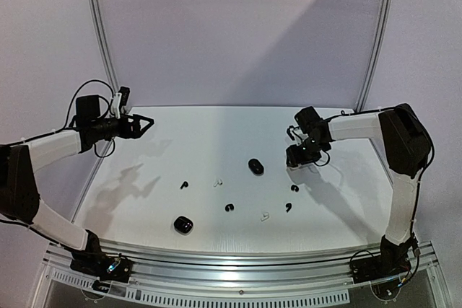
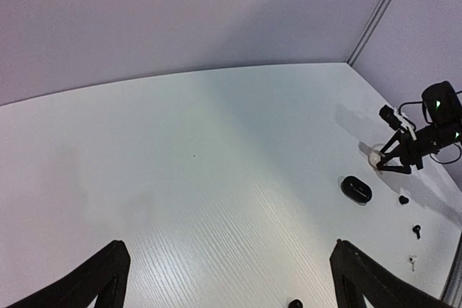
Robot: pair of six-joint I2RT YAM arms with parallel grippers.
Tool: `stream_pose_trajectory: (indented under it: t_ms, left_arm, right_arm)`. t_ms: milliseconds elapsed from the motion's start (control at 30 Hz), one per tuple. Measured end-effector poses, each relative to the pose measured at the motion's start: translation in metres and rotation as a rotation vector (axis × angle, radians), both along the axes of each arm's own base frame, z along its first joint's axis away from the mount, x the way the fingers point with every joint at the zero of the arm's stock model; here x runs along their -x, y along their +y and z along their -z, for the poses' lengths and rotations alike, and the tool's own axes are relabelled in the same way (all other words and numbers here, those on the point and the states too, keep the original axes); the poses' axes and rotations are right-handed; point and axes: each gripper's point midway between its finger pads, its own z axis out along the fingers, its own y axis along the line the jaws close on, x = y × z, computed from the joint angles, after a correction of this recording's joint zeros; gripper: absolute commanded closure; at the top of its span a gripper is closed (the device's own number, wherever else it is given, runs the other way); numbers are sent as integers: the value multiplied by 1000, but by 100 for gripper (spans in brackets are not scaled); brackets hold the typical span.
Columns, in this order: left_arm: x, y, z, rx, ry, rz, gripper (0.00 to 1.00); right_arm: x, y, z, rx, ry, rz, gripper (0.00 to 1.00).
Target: Insert the wireless bluetooth earbuds into the charging case
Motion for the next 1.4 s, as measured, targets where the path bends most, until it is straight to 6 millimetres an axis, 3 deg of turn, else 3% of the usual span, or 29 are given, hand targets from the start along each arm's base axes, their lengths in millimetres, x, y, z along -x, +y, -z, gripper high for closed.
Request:
stream_pose_trajectory:
  t_ms: [167, 333, 600, 700, 800, 967, 1100, 1233, 1400]
  left_arm:
    - [1, 0, 1, -5, -1, 5, 1]
    - [1, 0, 2, -8, 3, 8, 1]
    - [3, -6, -5, 23, 13, 34, 3]
    - [4, -12, -18, 55, 16, 64, 7]
    - [8, -31, -40, 92, 6, 139, 10]
    - [28, -83, -94, 139, -61, 355, 13]
    - [52, -120, -133, 165, -121, 530, 14]
    - [73, -145, -148, 179, -131, 657, 16]
    - [83, -159, -146, 184, -109, 729, 20]
  right_arm:
    - [2, 3, 4, 4, 7, -13, 55]
    - [3, 5, 4, 2, 4, -28, 75]
    - [5, 10, 2, 22, -3, -66, 78]
    - [6, 22, -12, 58, -53, -125, 80]
    - [7, 59, -58, 66, -195, -257, 81]
    - [23, 153, -194, -26, -601, -524, 81]
    - [50, 210, -287, -99, -890, -672, 81]
    - [65, 233, -321, -84, -1039, -771, 81]
    - [70, 254, -330, -31, -1128, -861, 81]
